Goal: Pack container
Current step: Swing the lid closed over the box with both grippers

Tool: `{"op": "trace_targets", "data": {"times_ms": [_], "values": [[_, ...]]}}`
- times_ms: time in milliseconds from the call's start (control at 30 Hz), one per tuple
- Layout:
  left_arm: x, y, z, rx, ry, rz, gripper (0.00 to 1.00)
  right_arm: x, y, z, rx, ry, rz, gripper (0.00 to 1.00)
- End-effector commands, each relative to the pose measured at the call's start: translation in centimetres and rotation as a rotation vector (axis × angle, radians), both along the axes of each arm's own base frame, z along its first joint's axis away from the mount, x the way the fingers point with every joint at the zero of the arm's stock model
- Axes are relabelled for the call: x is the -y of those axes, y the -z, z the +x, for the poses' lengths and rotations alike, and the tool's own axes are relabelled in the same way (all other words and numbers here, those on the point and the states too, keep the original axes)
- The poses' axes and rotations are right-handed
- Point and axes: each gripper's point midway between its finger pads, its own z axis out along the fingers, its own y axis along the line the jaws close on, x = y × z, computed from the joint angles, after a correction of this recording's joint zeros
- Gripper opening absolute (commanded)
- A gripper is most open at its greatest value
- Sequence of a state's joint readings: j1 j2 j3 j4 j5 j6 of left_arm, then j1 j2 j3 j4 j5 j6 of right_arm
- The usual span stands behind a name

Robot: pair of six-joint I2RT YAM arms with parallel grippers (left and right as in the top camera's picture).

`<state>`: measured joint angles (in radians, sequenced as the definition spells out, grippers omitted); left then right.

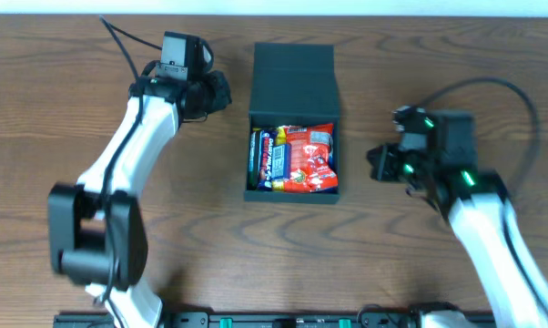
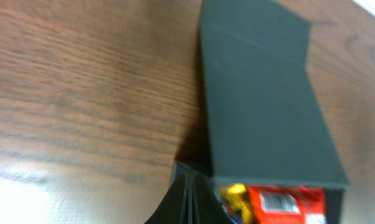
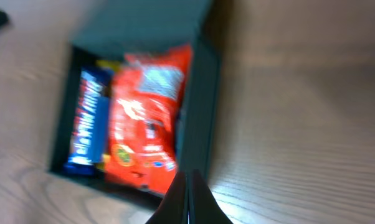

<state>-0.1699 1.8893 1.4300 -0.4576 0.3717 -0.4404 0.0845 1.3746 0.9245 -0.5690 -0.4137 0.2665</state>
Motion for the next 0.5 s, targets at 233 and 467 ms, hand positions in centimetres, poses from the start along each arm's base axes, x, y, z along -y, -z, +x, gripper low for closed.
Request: {"op": "trace_targets", "data": {"times_ms": [233, 467], "values": [[2.3, 6.9, 4.7, -0.135, 0.078, -0.156, 0.05, -3.2, 8.5, 10.0, -0.215, 0.004, 0.173, 0.01], [3.8, 8.7, 5.0, -0.185, 0.112, -0.238, 0.06, -3.6, 8.7, 13.5, -0.12, 0.024, 0.215, 0.01]]}}
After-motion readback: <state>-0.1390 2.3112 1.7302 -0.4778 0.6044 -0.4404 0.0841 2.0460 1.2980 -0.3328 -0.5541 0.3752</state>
